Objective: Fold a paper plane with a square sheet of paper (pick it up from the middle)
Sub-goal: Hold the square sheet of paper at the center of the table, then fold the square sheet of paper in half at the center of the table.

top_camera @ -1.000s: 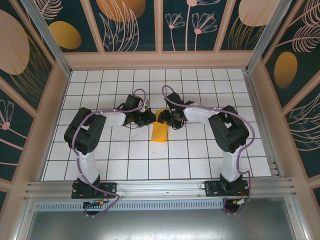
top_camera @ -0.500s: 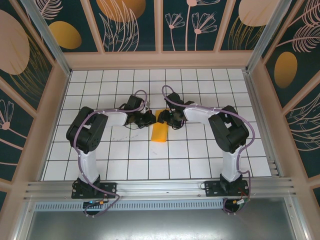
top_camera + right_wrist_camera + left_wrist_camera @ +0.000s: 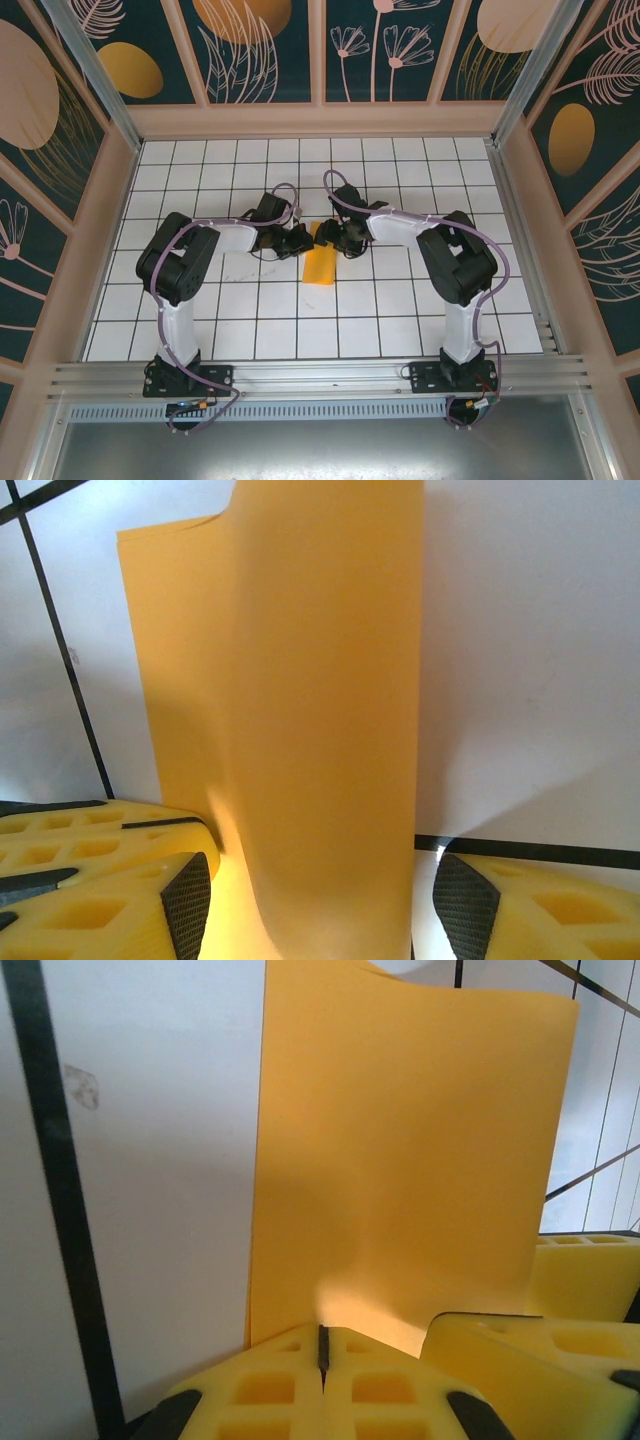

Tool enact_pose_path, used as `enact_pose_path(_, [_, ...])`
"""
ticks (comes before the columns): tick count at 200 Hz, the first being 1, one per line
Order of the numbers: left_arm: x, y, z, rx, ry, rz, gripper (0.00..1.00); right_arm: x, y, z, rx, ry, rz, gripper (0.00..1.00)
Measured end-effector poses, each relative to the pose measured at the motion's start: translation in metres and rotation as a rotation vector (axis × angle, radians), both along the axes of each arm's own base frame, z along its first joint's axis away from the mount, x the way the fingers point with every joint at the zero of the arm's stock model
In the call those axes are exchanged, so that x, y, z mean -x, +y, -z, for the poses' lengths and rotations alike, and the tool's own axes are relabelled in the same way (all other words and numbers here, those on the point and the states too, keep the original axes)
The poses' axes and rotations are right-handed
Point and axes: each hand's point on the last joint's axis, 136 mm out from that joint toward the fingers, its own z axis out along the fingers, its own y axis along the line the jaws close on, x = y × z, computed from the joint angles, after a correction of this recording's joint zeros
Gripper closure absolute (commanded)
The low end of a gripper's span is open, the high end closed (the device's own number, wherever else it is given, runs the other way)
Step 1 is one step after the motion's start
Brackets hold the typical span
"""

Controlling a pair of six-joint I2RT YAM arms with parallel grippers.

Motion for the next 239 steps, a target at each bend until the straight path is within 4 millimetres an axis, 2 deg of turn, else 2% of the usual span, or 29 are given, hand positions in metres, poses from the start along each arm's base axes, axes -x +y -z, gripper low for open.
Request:
enact_pose_path(31, [0.0, 0.0, 0.0, -0.003, -0.006, 0.008, 1.0, 0.0, -0.004, -0.005, -0.012, -0.028, 0.008, 0.31])
enact_pose_path(42, [0.0, 0.0, 0.0, -0.004, -0.008, 0.012, 1.0, 0.0, -0.013, -0.008, -0.019, -0.041, 0.026, 0.36])
enact_pose_path(48, [0.0, 0.0, 0.0, -0.003, -0.009, 0.014, 1.0, 0.001, -0.019, -0.011, -0.027, -0.048, 0.038, 0.41])
enact_pose_path(72, [0.0, 0.0, 0.0, -0.003, -0.011, 0.017, 1.0, -0.003, -0.036, -0.028, -0.102, -0.088, 0.093, 0.72])
enact_pose_path(94, [0.0, -0.001, 0.0, -0.003, -0.012, 0.02, 1.0, -0.002, -0.024, -0.043, -0.227, -0.124, 0.062, 1.0])
enact_pose_path(116, [0.0, -0.001, 0.0, -0.001, -0.011, 0.022, 1.0, 0.003, -0.008, -0.048, -0.332, -0.13, 0.02, 1.0])
enact_pose_path(153, [0.0, -0.001, 0.0, -0.002, -0.013, 0.024, 1.0, 0.007, 0.004, -0.052, -0.416, -0.134, -0.016, 1.0])
enact_pose_path(201, [0.0, -0.001, 0.0, -0.002, -0.015, 0.027, 1.0, 0.018, -0.002, -0.024, -0.449, -0.073, -0.028, 1.0])
enact_pose_path(239, [0.0, -0.001, 0.0, -0.001, -0.013, 0.029, 1.0, 0.024, -0.005, -0.011, -0.439, -0.048, -0.033, 1.0])
